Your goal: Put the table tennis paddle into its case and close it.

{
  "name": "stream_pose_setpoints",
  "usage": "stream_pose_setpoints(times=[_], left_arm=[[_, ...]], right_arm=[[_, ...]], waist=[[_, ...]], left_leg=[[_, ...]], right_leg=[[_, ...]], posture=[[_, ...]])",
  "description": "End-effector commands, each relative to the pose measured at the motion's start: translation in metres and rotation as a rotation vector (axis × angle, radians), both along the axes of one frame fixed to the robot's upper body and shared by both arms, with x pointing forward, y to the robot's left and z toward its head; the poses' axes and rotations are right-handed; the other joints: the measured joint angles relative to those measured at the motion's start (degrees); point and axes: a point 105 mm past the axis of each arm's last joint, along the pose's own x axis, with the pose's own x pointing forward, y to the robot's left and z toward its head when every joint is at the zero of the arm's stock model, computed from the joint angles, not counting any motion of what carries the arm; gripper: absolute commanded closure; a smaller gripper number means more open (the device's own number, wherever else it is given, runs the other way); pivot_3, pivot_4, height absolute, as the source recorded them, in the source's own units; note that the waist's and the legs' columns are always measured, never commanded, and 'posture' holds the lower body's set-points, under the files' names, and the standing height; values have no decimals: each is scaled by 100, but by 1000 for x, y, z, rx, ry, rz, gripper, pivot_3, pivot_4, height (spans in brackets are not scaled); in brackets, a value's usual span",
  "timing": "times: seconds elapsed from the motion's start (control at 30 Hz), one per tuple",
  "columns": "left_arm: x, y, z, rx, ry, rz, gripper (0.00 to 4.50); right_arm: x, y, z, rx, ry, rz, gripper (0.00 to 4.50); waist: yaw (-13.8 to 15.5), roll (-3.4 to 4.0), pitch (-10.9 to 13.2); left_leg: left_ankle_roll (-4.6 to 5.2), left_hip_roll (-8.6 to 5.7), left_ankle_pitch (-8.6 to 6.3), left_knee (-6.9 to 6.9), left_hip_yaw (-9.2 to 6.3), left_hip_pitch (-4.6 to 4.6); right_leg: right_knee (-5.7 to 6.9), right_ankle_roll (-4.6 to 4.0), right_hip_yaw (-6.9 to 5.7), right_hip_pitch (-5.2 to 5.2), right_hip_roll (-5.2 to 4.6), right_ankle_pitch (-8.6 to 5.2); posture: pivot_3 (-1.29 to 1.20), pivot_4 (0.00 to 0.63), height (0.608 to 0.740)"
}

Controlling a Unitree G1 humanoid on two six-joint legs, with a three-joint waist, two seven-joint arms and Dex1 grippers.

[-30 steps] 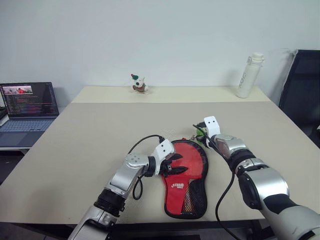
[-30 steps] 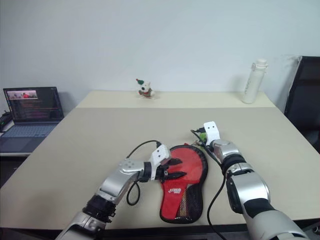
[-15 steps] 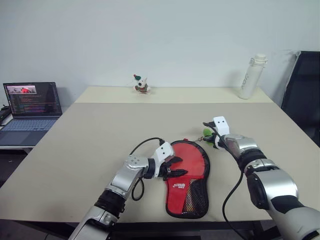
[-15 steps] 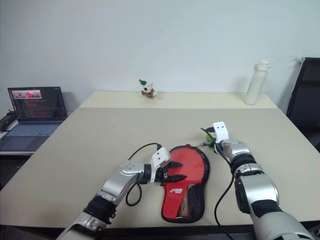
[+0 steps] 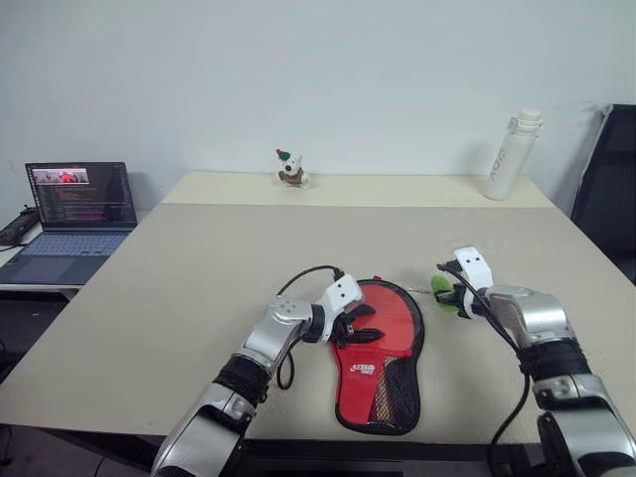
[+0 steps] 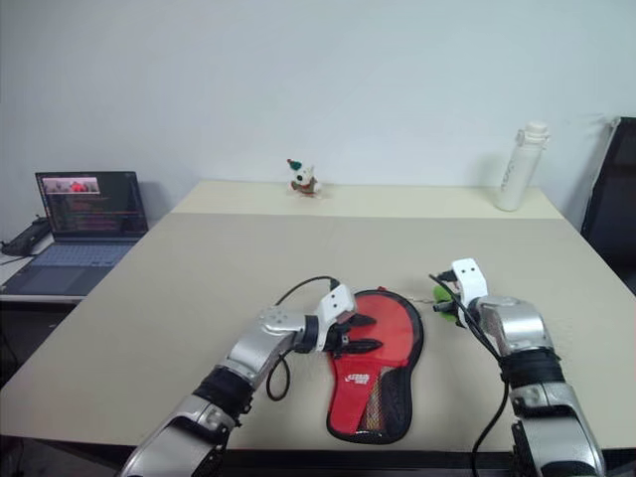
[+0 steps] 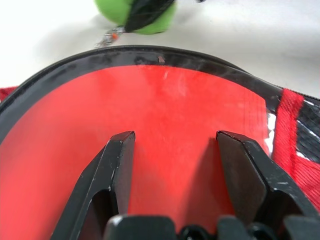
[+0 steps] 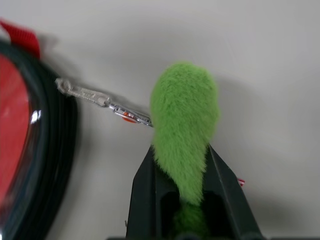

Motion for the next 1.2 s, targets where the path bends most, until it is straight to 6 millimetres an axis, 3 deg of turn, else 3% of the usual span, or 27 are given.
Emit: stream_pose_setpoints(times=[0.03,0.17,0.4,0.57,0.87,1.03,1.2], left_arm=[[-6,0,-28,84,62,-6,1685],[-6,-9,-29,87,62,-18,1685],[-7,-21,-32,85,65,-51,1685],[-8,-26,-32,82,65,-61,1685],[-10,-32,-34,78,66,-77,1685],[-10,-33,-34,73,64,-67,1685],[-9,-34,-34,64,62,-56,1685]], right_arm=[[-10,-17,15,-21,-16,-36,4468],[-41,-18,16,8,49,19,4468],[-126,19,9,74,248,362,4468],[-164,32,6,76,316,504,4468],[-251,55,-8,42,474,858,4468],[-268,69,-9,83,473,943,4468],[-256,67,-14,56,433,908,4468]], waist=[[2,0,0],[26,1,-1],[36,2,-2],[2,-4,-3],[18,-6,-9],[-30,-14,-8],[-33,-18,-11]], left_leg=[[0,0,0,0,1,0],[1,-1,0,0,-2,0],[11,-7,-7,-2,-8,-4],[36,-12,-22,-1,-23,-1],[46,-77,-27,-2,-115,-46],[57,-79,-34,6,-144,-25],[58,-76,-34,4,-155,-11]], right_leg=[[-1,0,1,0,0,0],[-2,1,-1,2,1,-1],[-13,8,2,5,23,-4],[-16,14,-1,14,27,-4],[-75,38,-2,39,34,-15],[-96,64,-12,91,36,-19],[-98,73,-17,110,35,-24]], posture=[[0,150,740],[0,150,740],[0,150,740],[0,150,740],[0,150,740],[0,150,740],[0,150,740]])
